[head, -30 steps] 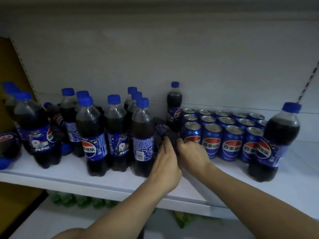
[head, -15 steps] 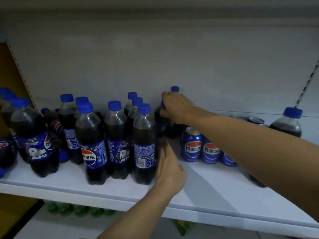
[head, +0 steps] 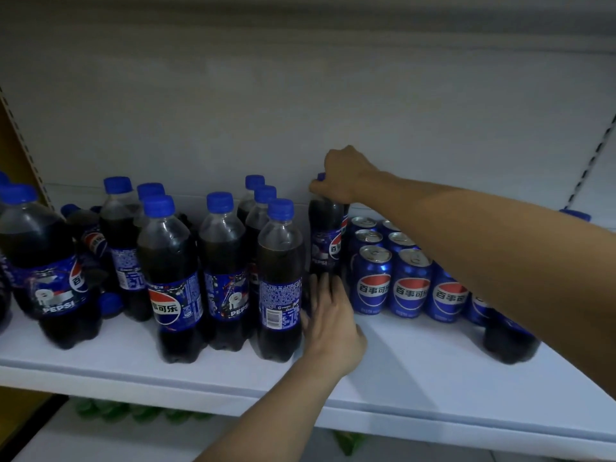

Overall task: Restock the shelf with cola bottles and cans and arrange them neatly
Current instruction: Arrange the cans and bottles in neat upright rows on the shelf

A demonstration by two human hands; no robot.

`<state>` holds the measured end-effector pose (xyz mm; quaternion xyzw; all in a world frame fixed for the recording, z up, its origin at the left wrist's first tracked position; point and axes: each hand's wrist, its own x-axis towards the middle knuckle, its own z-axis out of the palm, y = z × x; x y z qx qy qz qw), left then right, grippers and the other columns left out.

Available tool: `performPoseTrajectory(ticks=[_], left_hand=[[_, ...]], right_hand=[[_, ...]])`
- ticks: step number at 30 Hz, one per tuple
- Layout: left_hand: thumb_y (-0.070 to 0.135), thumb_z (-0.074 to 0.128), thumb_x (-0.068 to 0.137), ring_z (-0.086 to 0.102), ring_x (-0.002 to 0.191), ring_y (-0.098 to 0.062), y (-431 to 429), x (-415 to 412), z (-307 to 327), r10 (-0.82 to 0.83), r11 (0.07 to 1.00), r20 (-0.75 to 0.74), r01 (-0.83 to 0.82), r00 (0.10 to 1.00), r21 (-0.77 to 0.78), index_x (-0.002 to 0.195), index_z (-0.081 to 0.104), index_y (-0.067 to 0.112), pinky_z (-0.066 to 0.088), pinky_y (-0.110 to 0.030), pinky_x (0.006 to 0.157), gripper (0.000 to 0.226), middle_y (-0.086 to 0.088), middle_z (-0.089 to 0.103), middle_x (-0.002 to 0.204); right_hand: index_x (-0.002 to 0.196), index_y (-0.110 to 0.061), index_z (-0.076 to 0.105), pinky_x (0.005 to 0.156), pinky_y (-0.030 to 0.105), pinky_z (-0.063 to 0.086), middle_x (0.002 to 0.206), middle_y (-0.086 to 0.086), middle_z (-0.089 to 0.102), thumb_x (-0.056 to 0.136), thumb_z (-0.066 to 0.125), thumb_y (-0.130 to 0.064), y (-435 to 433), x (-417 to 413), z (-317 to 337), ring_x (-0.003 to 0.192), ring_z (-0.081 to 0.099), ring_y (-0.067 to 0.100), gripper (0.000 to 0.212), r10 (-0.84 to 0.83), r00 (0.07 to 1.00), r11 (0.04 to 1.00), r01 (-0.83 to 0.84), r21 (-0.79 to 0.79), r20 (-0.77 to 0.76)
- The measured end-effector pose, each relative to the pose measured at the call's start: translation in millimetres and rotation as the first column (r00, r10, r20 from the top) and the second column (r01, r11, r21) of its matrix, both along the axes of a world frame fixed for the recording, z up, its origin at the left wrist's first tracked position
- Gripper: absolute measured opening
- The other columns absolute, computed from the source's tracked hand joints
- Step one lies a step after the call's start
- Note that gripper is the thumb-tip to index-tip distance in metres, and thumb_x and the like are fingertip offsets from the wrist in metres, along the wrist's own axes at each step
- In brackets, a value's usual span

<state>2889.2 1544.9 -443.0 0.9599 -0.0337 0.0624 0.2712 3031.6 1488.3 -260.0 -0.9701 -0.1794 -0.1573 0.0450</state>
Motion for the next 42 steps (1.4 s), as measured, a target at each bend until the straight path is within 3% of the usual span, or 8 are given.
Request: performPoseTrajectory(ticks=[6,17,27,30,34,36,39,42], left_hand=[[0.017,0.054,0.094,-0.014,0.155,-0.019,-3,4,-3,-0.029,0.997,0.015,0.028,0.999,0.074,0.160,0.002,0.015,0.004,-0.057,0.122,0.084,-0.003,-0.007,0.168],[0.013,0.056,0.092,-0.010,0.155,-0.021,-1,8,-10,-0.082,0.997,0.031,0.081,0.996,0.020,0.159,0.007,0.014,0.027,-0.052,0.120,0.082,-0.003,-0.004,0.168],[0.012,0.057,0.086,0.039,0.130,-0.022,2,10,-10,-0.122,0.991,0.135,0.129,0.983,-0.042,0.136,0.042,0.024,0.047,-0.041,0.102,0.054,0.001,0.046,0.132],[0.009,0.057,0.086,0.050,0.118,-0.020,3,10,-5,-0.071,0.981,0.158,0.098,0.985,-0.170,0.126,0.050,0.022,0.049,-0.039,0.097,0.043,0.000,0.052,0.120],[0.008,0.060,0.081,0.057,0.093,-0.014,3,1,11,0.093,0.895,0.186,0.000,0.978,-0.445,0.110,0.050,0.024,0.052,-0.041,0.087,0.034,0.005,0.053,0.100],[0.008,0.061,0.080,0.056,0.092,-0.014,1,-6,18,0.146,0.854,0.251,0.006,0.957,-0.520,0.113,0.049,0.023,0.050,-0.037,0.085,0.039,0.006,0.054,0.099],[0.004,0.062,0.079,0.055,0.094,-0.008,0,-15,33,0.197,0.784,0.344,0.064,0.918,-0.618,0.123,0.045,0.023,0.045,-0.021,0.080,0.051,0.006,0.055,0.104],[0.001,0.061,0.077,0.057,0.099,-0.001,-2,-23,46,0.207,0.714,0.409,0.148,0.889,-0.684,0.124,0.044,0.025,0.045,-0.011,0.079,0.055,0.011,0.058,0.106]], right_hand=[[0.116,-0.016,0.064,0.080,0.029,0.041,0.122,0.005,0.058,0.092,0.067,-0.031,-4,7,9,0.104,0.055,0.023,0.029,0.176,0.967,0.984,-0.170,0.050,-0.185],[0.124,-0.010,0.055,0.073,0.034,0.044,0.118,0.012,0.060,0.100,0.048,-0.054,-19,17,1,0.089,0.053,0.025,0.051,-0.091,0.995,0.983,0.095,-0.160,0.029],[0.109,-0.010,0.057,0.068,0.036,0.040,0.109,0.012,0.061,0.098,0.041,-0.066,-15,12,0,0.082,0.051,0.025,0.059,-0.071,0.987,0.943,0.114,-0.312,0.145],[0.120,-0.010,0.055,0.070,0.035,0.040,0.112,0.013,0.061,0.097,0.034,-0.071,-18,10,1,0.087,0.054,0.026,0.069,-0.112,0.990,0.965,0.129,-0.229,0.084],[0.130,-0.011,0.049,0.070,0.038,0.042,0.118,0.015,0.056,0.104,0.040,-0.039,-25,-13,-5,0.102,0.057,0.033,0.039,0.080,0.921,0.987,-0.019,-0.161,0.381],[0.117,-0.013,0.056,0.067,0.036,0.044,0.104,0.009,0.059,0.095,0.050,-0.018,-32,-28,-13,0.089,0.056,0.028,0.024,0.264,0.931,0.961,-0.231,-0.154,0.252],[0.106,-0.023,0.059,0.068,0.038,0.053,0.096,-0.001,0.062,0.083,0.058,-0.007,-44,-52,-33,0.082,0.060,0.020,0.027,0.350,0.909,0.893,-0.397,-0.214,-0.226],[0.107,-0.031,0.054,0.068,0.018,0.049,0.094,-0.016,0.060,0.076,0.076,-0.011,-54,-68,-52,0.081,0.060,0.004,0.043,0.375,0.852,0.866,-0.462,-0.190,-0.365]])
